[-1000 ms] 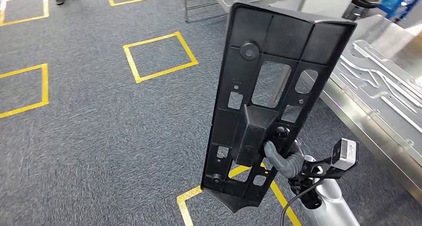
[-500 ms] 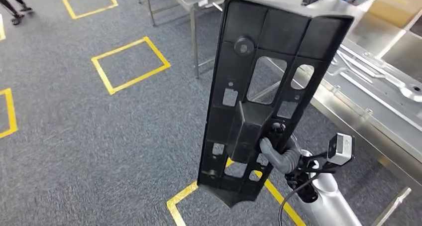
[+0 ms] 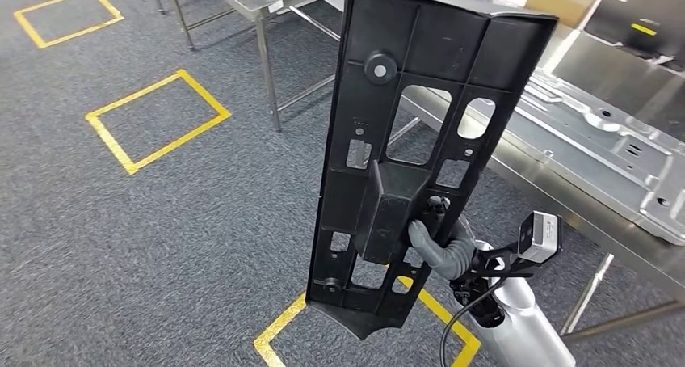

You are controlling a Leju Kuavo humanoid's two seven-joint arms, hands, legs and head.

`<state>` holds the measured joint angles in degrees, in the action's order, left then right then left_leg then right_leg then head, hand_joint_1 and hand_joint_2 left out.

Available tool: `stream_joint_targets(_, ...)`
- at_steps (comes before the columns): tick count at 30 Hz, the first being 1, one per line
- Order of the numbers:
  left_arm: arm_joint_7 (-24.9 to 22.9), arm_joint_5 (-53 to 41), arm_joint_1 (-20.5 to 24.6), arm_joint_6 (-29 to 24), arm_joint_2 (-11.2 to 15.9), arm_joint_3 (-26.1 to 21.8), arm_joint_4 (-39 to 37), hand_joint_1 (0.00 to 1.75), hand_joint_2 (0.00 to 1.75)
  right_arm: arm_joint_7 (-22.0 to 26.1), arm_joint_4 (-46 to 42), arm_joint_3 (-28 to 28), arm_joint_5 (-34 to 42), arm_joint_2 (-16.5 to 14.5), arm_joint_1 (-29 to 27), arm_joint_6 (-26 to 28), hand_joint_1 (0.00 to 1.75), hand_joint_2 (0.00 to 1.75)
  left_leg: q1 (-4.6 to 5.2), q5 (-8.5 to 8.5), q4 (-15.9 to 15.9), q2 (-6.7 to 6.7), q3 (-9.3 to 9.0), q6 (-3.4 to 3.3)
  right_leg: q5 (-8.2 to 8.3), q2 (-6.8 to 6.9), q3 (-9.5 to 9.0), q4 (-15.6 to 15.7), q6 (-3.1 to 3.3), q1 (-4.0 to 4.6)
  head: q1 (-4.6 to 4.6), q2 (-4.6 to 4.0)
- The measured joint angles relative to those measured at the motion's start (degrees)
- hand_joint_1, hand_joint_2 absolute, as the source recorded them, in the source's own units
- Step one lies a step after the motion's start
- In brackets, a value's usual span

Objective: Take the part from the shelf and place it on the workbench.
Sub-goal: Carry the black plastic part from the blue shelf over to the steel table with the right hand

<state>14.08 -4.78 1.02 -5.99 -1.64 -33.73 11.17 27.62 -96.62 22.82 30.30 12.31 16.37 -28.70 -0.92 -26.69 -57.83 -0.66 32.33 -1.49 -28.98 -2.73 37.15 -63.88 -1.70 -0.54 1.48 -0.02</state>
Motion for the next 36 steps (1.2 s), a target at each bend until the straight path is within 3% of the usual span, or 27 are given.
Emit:
stream_joint_targets(2, 0.0, 0.1, -0.2, -0.1, 0.0, -0.3, 0.0, 0.00, 1.75, 0.0, 0.4, 0.3, 0.0, -0.2, 0.4, 0.0, 1.75, 1.75, 0.25, -0.07, 0.0, 1.44, 0.05, -0.23, -3.33, 2.02, 3.59, -7.5, -0.25, -0.08, -0.01, 0.00)
stream_joint_targets(3, 0.1, 0.1, -0.3, -0.1, 0.1, -0.5, 0.0, 0.00, 1.75, 0.0, 0.7, 0.4, 0.0, -0.3, 0.4, 0.0, 1.75, 1.75, 0.36, -0.14, 0.0, 2.17, 0.05, -0.30, -3.90, 2.33, 4.71, -9.8, -0.29, -0.14, -0.01, 0.00)
stream_joint_targets(4, 0.1, 0.1, -0.3, -0.2, 0.1, -0.7, 0.0, 0.00, 1.75, 0.0, 0.9, 0.5, 0.0, -0.3, 0.5, 0.0, 1.75, 1.75, 0.45, -0.22, 0.0, 2.87, 0.03, -0.33, -3.44, 2.50, 4.85, -10.1, -0.25, -0.16, -0.01, 0.00)
stream_joint_targets(6, 0.2, 0.1, -0.2, -0.3, 0.0, -0.8, 0.0, 0.00, 1.75, 0.0, 1.2, 0.6, 0.0, -0.4, 0.7, 0.0, 1.75, 1.75, 0.62, -0.42, -0.1, 4.12, -0.20, -0.27, -0.03, 3.45, 1.69, -4.3, 0.21, 0.01, -0.01, 0.00)
stream_joint_targets(8, 0.2, -0.1, -0.2, -0.5, -0.1, -0.8, 0.0, 0.00, 1.75, 0.0, 1.2, 0.7, 0.1, -0.4, 1.2, 0.1, 1.75, 1.75, 0.88, -0.70, -0.1, 5.23, -0.50, 0.02, 2.49, 6.22, -2.28, 3.3, 1.12, 0.75, -0.01, 0.00)
stream_joint_targets(10, 0.1, -0.3, -0.1, -0.7, -0.2, -0.9, 0.0, 0.00, 1.75, 0.0, 1.2, 0.9, 0.2, -0.4, 1.7, 0.2, 1.75, 1.75, 1.03, -0.94, -0.1, 6.37, -0.71, 0.49, 2.85, 7.37, -3.47, 6.0, 1.75, 1.41, -0.01, 0.00)
stream_joint_targets(12, 0.0, -0.5, 0.0, -0.8, -0.3, -0.9, 0.0, 0.00, 1.75, 0.0, 1.2, 1.0, 0.3, -0.5, 1.7, 0.6, 1.75, 1.75, 1.06, -1.20, 0.1, 7.42, -1.01, 1.08, 3.20, 5.79, -3.50, 6.4, 2.13, 1.26, -0.01, 0.00)
stream_joint_targets(13, 0.0, -0.6, 0.1, -0.8, -0.3, -0.9, 0.0, 0.00, 1.75, 0.0, 1.1, 1.1, 0.3, -0.5, 1.7, 0.9, 1.75, 1.75, 1.01, -1.64, -0.2, 7.05, -1.06, 1.39, 3.43, 5.10, -3.70, 6.8, 2.37, 1.04, -0.01, 0.00)
stream_joint_targets(15, -0.1, -0.8, 0.0, -0.9, -0.4, -0.9, 0.0, 0.00, 1.75, 0.1, 1.1, 1.4, 0.3, -0.6, 1.9, 1.5, 1.75, 1.75, 0.79, -4.27, -4.4, 4.35, 0.61, 1.95, 3.88, 3.69, -4.10, 7.4, 2.82, 0.53, 0.01, 0.00)
stream_joint_targets(17, -0.4, -1.0, -0.1, -1.0, -0.3, -0.9, 0.0, 0.00, 1.75, 0.2, 1.1, 1.8, 0.3, -0.8, 1.8, 2.0, 1.75, 1.75, 0.56, -7.75, -12.4, 1.74, 4.38, 2.29, 3.97, 2.20, -4.07, 7.4, 3.00, 0.47, 0.02, 0.00)
stream_joint_targets(18, -0.5, -1.1, -0.2, -1.1, -0.3, -0.9, 0.0, 0.00, 1.75, 0.3, 1.1, 2.1, 0.3, -0.8, 1.6, 2.1, 1.75, 1.75, 0.52, -8.49, -15.3, 1.33, 6.00, 2.41, 3.96, 1.39, -4.05, 7.3, 3.01, 0.45, 0.01, 0.00)
stream_joint_targets(19, -0.6, -1.2, -0.3, -1.1, -0.3, -0.9, 0.0, 0.00, 1.75, 0.3, 1.1, 2.3, 0.2, -0.8, 1.5, 2.1, 1.75, 1.75, 0.48, -8.14, -16.4, 1.17, 6.82, 2.49, 3.92, 0.57, -4.04, 7.2, 2.98, 0.41, 0.01, 0.00)
stream_joint_targets(20, -0.7, -1.3, -0.3, -1.1, -0.3, -0.9, 0.0, 0.00, 1.75, 0.4, 1.1, 2.4, 0.2, -0.8, 1.3, 2.2, 1.75, 1.75, 0.40, -6.64, -15.2, 1.04, 6.55, 2.53, 3.85, -0.28, -4.04, 7.0, 2.88, 0.36, 0.01, 0.00)
stream_joint_targets(21, -0.8, -1.3, -0.3, -1.1, -0.3, -0.9, 0.0, 0.00, 1.75, 0.5, 1.1, 2.5, 0.2, -0.8, 1.3, 2.2, 1.75, 1.75, 0.26, -4.32, -11.8, 0.63, 5.24, 2.55, 3.73, -1.11, -4.05, 6.8, 2.73, 0.28, 0.01, 0.00)
stream_joint_targets(23, -0.9, -1.4, -0.3, -1.0, -0.3, -0.9, 0.0, 0.00, 1.75, 0.6, 1.1, 2.5, 0.2, -0.8, 1.3, 2.2, 1.75, 1.75, -0.10, -0.84, -4.1, -1.65, 2.05, 2.37, 3.42, -2.54, -3.86, 6.2, 2.25, 0.22, 0.01, 0.00)
stream_joint_targets(25, -1.1, -1.5, -0.2, -0.9, -0.3, -0.9, 0.0, 0.00, 1.75, 0.8, 1.1, 2.6, 0.3, -0.8, 1.4, 2.2, 1.75, 1.75, -0.18, -0.13, -1.0, -2.95, 0.78, 1.79, 3.39, -3.67, -3.39, 5.9, 1.59, 0.22, 0.01, 0.00)
stream_joint_targets(27, -1.2, -1.7, 0.1, -0.8, -0.3, -0.9, 0.0, 0.00, 1.75, 0.9, 1.1, 2.6, 0.3, -0.7, 1.4, 2.3, 1.75, 1.75, -0.07, 0.05, -0.8, -1.96, 0.70, 0.98, 3.54, -4.45, -3.05, 6.0, 0.85, 0.09, 0.01, 0.00)
stream_joint_targets(28, -1.3, -1.7, 0.2, -0.8, -0.3, -0.9, 0.0, 0.00, 1.75, 0.9, 1.1, 2.6, 0.3, -0.7, 1.4, 2.5, 1.75, 1.75, -0.06, 0.21, -0.5, -1.38, 0.59, 0.58, 3.34, -3.84, -2.89, 5.7, 0.51, 0.08, 0.01, 0.00)
stream_joint_targets(30, -1.4, -1.7, 0.1, -0.7, -0.3, -0.9, 0.0, 0.00, 1.75, 0.9, 1.1, 2.7, 0.4, -0.6, 1.5, 2.8, 1.75, 1.75, -0.13, 0.48, 0.0, -0.05, 0.42, -0.17, 1.14, -0.75, -1.26, 2.3, -0.05, 0.13, 0.01, 0.00)
stream_joint_targets(31, -1.4, -1.7, 0.1, -0.7, -0.3, -0.9, 0.0, 0.00, 1.75, 0.9, 1.1, 2.8, 0.4, -0.6, 1.6, 2.9, 1.75, 1.75, -0.03, 0.48, 0.1, 0.61, 0.41, -0.37, -0.72, 0.97, 0.39, -1.1, -0.27, 0.12, 0.00, 0.00)
stream_joint_targets(33, -1.5, -1.8, -0.1, -0.7, -0.3, -0.9, 0.0, 0.00, 1.75, 0.9, 1.1, 3.0, 0.5, -0.6, 1.6, 3.0, 1.75, 1.75, 0.14, 0.41, 0.1, 1.97, 0.52, -0.55, -3.84, 2.28, 4.00, -8.4, -0.60, -0.08, -0.01, 0.00)
stream_joint_targets(34, -1.6, -1.8, -0.1, -0.7, -0.3, -0.9, 0.0, 0.00, 1.75, 0.9, 1.1, 3.1, 0.5, -0.6, 1.5, 3.0, 1.75, 1.75, 0.20, 0.35, 0.0, 2.65, 0.53, -0.56, -4.07, 2.43, 4.84, -10.1, -0.65, -0.15, -0.01, 0.00)
stream_joint_targets(35, -1.7, -1.8, -0.1, -0.7, -0.3, -0.9, 0.0, 0.00, 1.75, 0.9, 1.1, 3.1, 0.5, -0.5, 1.4, 3.1, 1.75, 1.75, 0.25, 0.28, 0.0, 3.31, 0.48, -0.53, -3.18, 2.58, 4.53, -9.5, -0.60, -0.18, -0.01, 0.00)
stream_joint_targets(36, -1.8, -1.8, -0.1, -0.6, -0.3, -0.9, 0.0, 0.00, 1.75, 0.9, 1.1, 3.2, 0.5, -0.5, 1.4, 3.1, 1.75, 1.75, 0.31, 0.19, 0.0, 3.94, 0.35, -0.46, -1.41, 2.96, 2.99, -6.6, -0.42, -0.13, -0.01, 0.00)
